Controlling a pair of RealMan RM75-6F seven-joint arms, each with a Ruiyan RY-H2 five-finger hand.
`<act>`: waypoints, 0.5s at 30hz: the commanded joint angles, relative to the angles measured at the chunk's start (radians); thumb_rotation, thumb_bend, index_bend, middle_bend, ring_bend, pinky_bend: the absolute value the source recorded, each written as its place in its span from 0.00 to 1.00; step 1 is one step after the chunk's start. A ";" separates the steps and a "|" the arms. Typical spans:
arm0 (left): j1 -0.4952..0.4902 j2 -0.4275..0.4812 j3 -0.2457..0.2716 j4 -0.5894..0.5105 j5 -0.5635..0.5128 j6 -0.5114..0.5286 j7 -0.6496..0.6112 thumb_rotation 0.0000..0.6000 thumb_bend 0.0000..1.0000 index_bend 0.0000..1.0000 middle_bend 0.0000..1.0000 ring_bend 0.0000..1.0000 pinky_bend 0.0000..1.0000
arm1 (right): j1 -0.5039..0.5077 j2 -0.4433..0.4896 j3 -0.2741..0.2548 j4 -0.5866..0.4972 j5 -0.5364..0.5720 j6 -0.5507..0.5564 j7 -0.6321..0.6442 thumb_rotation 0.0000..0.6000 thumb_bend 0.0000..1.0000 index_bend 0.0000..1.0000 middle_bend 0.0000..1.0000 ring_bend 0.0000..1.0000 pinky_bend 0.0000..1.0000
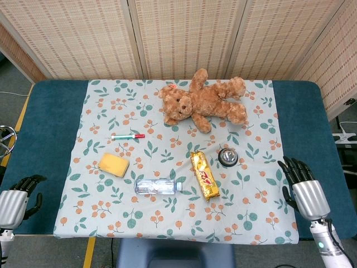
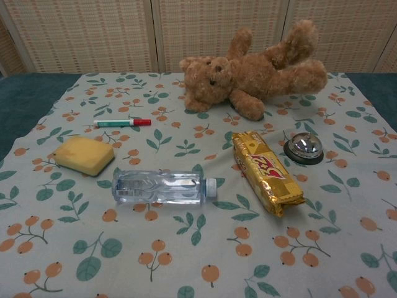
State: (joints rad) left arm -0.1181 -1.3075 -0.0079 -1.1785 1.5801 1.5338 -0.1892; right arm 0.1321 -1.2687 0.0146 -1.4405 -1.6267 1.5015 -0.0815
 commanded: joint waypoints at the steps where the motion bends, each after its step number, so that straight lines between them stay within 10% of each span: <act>1: 0.000 0.000 0.000 -0.001 0.000 0.000 0.002 1.00 0.59 0.26 0.26 0.27 0.48 | 0.001 0.003 -0.003 -0.003 0.000 -0.007 0.001 1.00 0.52 0.00 0.00 0.00 0.10; 8: 0.000 0.001 0.002 -0.004 0.003 0.001 0.005 1.00 0.59 0.27 0.26 0.27 0.48 | 0.016 -0.002 -0.006 0.019 -0.017 -0.021 0.006 1.00 0.53 0.00 0.00 0.00 0.10; 15: -0.001 0.005 0.003 -0.011 -0.005 -0.014 -0.001 1.00 0.59 0.27 0.27 0.27 0.48 | 0.068 -0.060 0.001 0.128 -0.048 -0.060 0.025 1.00 0.98 0.00 0.00 0.00 0.12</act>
State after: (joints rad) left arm -0.1194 -1.3033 -0.0053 -1.1883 1.5749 1.5194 -0.1911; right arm 0.1767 -1.3069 0.0118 -1.3389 -1.6701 1.4695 -0.0715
